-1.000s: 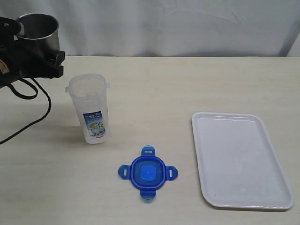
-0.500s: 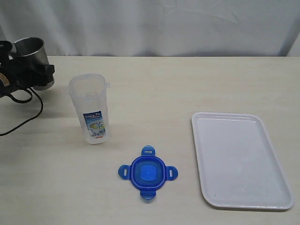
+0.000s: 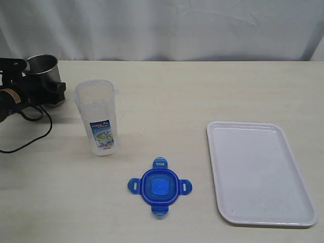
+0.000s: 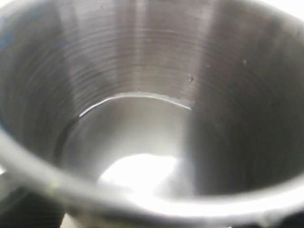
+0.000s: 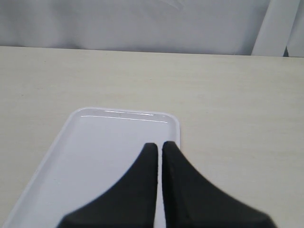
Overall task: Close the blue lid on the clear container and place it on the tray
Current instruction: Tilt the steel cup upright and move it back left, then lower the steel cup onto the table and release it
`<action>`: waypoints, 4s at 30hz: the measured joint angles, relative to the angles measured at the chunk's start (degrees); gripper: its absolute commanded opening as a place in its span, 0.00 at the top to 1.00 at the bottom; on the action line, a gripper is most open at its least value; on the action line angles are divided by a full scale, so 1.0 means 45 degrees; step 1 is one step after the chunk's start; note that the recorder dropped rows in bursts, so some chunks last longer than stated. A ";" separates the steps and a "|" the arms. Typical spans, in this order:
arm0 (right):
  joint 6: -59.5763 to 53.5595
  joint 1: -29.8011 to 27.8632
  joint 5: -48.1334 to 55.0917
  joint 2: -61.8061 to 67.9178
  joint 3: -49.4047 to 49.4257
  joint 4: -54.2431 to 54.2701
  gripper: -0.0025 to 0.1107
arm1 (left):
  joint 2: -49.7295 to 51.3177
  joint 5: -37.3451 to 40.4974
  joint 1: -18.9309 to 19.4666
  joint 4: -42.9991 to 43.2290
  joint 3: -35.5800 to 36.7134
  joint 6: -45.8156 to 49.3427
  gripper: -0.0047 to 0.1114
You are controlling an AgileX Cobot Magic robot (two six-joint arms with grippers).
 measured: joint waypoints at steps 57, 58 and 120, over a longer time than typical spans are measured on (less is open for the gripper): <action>0.0000 0.0000 0.0000 0.0000 0.0000 0.0000 0.94 | 0.0922 -0.1968 0.0000 -0.0700 -0.0108 0.0018 0.05; 0.0000 0.0000 0.0000 0.0000 0.0000 0.0000 0.94 | 0.0922 -0.1790 0.0000 -0.0700 -0.0108 0.0018 0.05; 0.0000 0.0000 0.0000 0.0000 0.0000 0.0000 0.94 | -0.5098 -0.4584 0.1044 0.2658 0.5780 -0.0199 0.05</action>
